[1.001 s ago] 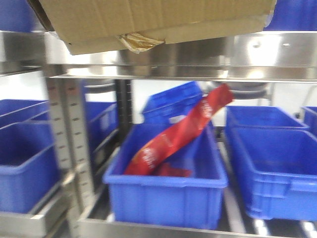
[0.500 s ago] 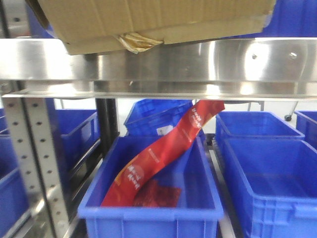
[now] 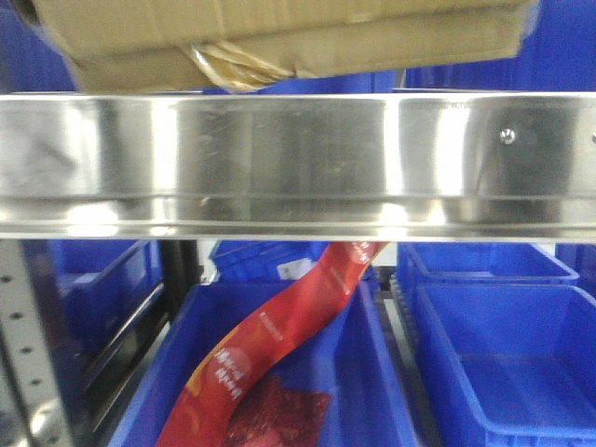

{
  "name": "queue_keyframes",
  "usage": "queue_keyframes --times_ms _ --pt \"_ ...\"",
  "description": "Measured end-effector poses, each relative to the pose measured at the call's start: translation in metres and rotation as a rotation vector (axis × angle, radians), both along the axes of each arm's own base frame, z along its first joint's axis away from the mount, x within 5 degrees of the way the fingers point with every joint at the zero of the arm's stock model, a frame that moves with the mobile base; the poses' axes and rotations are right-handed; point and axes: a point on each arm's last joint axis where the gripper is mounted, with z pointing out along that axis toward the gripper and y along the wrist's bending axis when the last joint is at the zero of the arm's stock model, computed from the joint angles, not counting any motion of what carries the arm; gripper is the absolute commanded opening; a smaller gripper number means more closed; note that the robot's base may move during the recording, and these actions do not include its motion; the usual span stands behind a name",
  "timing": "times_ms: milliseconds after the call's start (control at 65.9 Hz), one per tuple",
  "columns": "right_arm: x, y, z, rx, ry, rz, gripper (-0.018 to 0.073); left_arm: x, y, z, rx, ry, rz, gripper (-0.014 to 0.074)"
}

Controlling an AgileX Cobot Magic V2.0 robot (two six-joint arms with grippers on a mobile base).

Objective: Stack two boxes on right shelf middle
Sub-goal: 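Raise the held boxes above the middle shelf with both grippers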

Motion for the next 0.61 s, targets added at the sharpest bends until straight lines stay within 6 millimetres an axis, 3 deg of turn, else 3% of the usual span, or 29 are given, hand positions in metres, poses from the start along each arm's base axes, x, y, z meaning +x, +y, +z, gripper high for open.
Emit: queue_keyframes --times_ms 607 --pt "0.0006 -0.0002 0.0009 -0.004 -0.014 0.0 -0.0154 0.0027 -0.0007 -0.0018 0.0 0.001 0.0 -0.0111"
